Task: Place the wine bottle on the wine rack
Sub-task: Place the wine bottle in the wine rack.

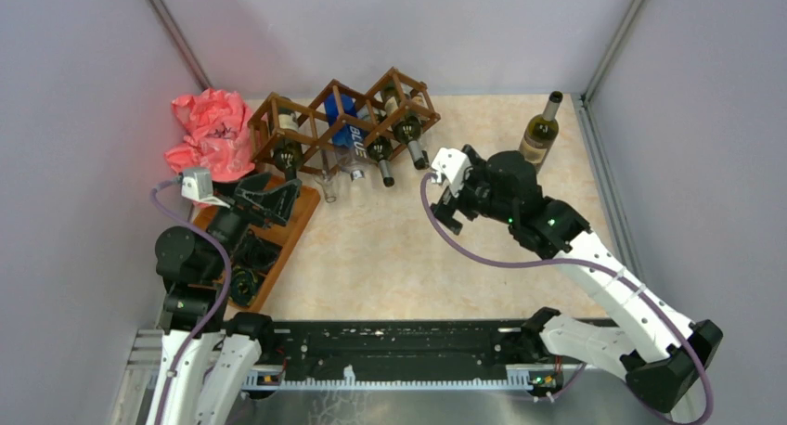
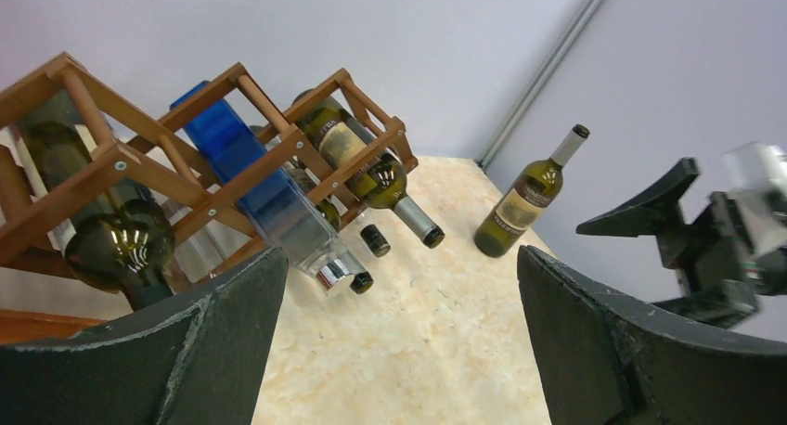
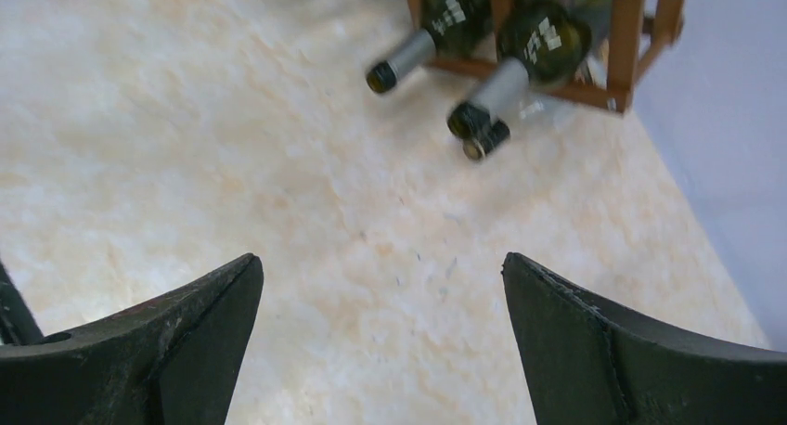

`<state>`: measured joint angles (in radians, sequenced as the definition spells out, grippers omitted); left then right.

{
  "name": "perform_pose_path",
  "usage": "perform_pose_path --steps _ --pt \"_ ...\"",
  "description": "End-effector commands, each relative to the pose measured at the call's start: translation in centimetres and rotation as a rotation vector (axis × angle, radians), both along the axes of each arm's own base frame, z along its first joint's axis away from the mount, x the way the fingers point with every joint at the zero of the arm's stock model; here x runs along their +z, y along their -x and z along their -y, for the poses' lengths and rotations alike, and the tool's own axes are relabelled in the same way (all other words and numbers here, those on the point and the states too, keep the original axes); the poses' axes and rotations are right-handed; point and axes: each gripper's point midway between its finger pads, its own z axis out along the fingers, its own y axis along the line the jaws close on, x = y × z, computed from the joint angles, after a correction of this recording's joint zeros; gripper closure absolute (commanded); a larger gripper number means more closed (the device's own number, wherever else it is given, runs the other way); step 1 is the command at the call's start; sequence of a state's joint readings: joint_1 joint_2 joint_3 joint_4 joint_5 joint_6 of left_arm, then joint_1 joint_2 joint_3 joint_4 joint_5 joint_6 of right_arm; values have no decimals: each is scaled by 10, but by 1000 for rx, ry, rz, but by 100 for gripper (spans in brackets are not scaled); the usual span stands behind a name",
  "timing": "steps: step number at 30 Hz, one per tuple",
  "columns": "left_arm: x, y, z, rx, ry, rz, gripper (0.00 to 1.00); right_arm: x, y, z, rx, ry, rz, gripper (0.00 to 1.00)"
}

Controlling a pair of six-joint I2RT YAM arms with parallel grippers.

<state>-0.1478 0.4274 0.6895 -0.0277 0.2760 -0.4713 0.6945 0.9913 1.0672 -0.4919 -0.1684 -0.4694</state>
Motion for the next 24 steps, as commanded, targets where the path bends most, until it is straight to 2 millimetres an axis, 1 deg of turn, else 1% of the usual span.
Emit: perform_pose_path --steps 1,3,5,8,10,11,13,16,18,20,24 --pt "-5 4 9 -62 26 -45 1 -23 -15 43 -137 77 -51 2" --pt "-8 3 10 -63 15 -60 1 -38 -23 56 -185 117 -106 2" --pt "-9 3 10 -62 3 -71 1 -46 -31 66 -225 133 -146 2" --pt "-10 4 8 -56 -13 -82 1 -47 -44 76 -283 111 -174 2" --pt "-13 5 8 -55 -19 -89 1 -48 -51 79 -304 72 -184 2" --pt "-14 5 8 -54 -20 -92 1 -49 -54 79 -309 44 -192 2" --pt "-17 4 8 -55 -26 -97 1 -57 -56 78 -311 -4 -215 2" --pt "-21 4 9 -62 -37 -109 1 -77 -59 78 -327 -31 -226 2" --pt "-22 5 11 -74 -45 -114 1 -87 -63 77 -338 -48 -215 2" --pt "-23 7 12 -86 -50 -118 1 -93 -65 74 -338 -69 -221 2" --pt "-25 13 18 -122 -33 -131 1 -100 -68 62 -319 -145 -270 2"
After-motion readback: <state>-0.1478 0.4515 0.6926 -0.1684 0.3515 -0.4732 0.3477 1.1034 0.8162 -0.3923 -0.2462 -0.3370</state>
